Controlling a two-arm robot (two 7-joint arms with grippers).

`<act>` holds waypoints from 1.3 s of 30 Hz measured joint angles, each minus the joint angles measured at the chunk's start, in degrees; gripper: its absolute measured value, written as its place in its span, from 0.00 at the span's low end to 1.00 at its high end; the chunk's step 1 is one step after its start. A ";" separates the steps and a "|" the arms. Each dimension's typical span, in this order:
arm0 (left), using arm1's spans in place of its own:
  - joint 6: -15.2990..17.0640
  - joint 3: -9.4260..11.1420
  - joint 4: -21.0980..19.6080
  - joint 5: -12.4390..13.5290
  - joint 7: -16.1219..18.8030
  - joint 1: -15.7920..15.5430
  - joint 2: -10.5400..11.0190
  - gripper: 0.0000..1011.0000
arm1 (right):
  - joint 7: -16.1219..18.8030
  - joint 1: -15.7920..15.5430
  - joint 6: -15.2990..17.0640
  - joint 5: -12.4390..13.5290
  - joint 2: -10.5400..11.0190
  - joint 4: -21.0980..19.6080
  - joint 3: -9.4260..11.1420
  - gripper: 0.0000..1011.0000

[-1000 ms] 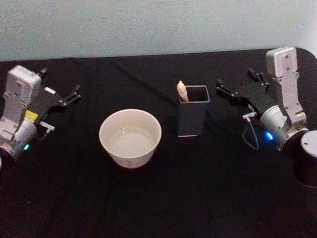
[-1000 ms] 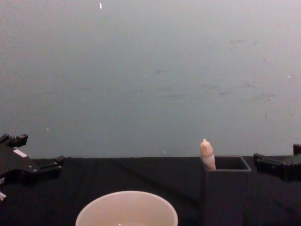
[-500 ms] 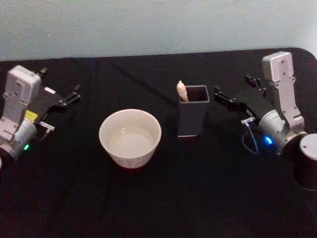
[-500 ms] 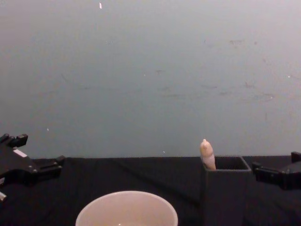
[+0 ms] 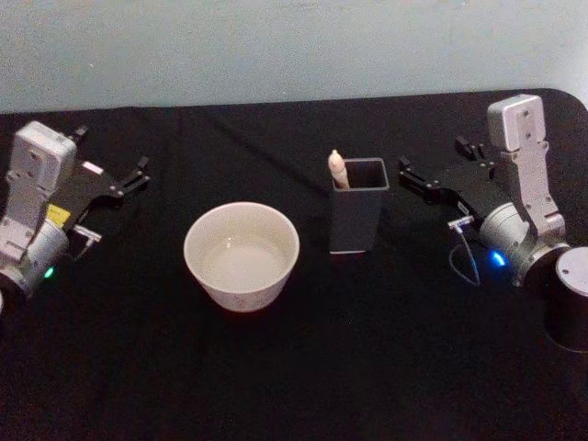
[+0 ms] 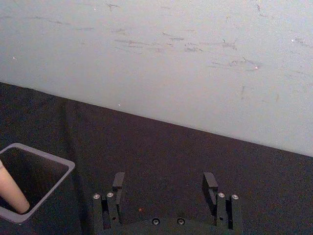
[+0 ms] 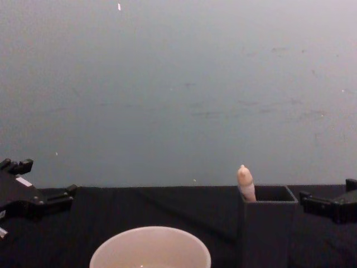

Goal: Pick up the stirring spoon with one hand, stir inside the cup, then place it back in its original position.

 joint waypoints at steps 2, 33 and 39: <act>0.00 0.00 0.00 0.00 0.00 0.00 0.00 0.99 | -0.01 0.01 -0.01 0.01 0.00 -0.01 0.00 0.99; 0.00 0.00 0.00 0.00 0.00 0.00 0.00 0.99 | -0.07 0.03 -0.04 0.12 0.00 -0.05 0.00 0.99; 0.00 0.00 0.00 0.00 0.00 0.00 0.00 0.99 | -0.07 0.03 -0.04 0.12 0.00 -0.05 0.00 0.99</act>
